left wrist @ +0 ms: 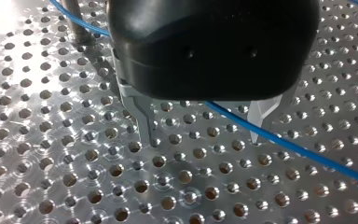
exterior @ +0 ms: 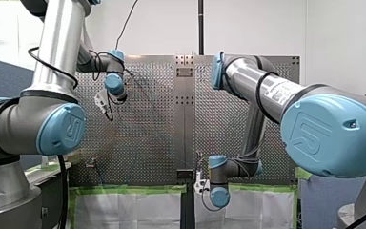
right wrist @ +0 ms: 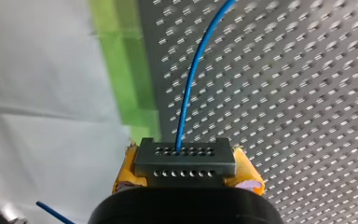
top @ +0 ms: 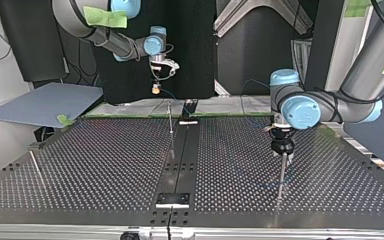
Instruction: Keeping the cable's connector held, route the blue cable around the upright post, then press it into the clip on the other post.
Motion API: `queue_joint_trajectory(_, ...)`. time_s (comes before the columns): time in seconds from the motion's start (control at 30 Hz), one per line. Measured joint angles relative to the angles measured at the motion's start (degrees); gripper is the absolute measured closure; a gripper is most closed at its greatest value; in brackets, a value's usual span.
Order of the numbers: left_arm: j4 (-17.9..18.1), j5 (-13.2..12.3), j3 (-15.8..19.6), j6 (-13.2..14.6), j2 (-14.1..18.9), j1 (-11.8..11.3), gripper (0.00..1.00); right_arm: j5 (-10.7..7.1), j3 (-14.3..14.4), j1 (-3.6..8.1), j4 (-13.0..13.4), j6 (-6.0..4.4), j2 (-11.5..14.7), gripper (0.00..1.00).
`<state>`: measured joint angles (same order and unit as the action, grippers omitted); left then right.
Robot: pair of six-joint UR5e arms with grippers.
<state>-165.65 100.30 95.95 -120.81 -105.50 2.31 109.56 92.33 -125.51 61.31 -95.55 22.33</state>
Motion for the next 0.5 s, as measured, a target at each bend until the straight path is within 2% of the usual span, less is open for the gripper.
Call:
queue_joint_trajectory(0.27, -3.2, 0.5, 0.0, -1.0, 0.0, 0.3, 0.0, 0.21, 0.8, 0.23, 3.8, -0.39, -3.7, 1.0)
queue_joint_trajectory(0.5, -6.4, 1.3, 0.0, -4.1, 0.0, 0.7, 0.0, 0.19, 0.8, 0.45, 6.9, -1.11, -4.5, 1.0)
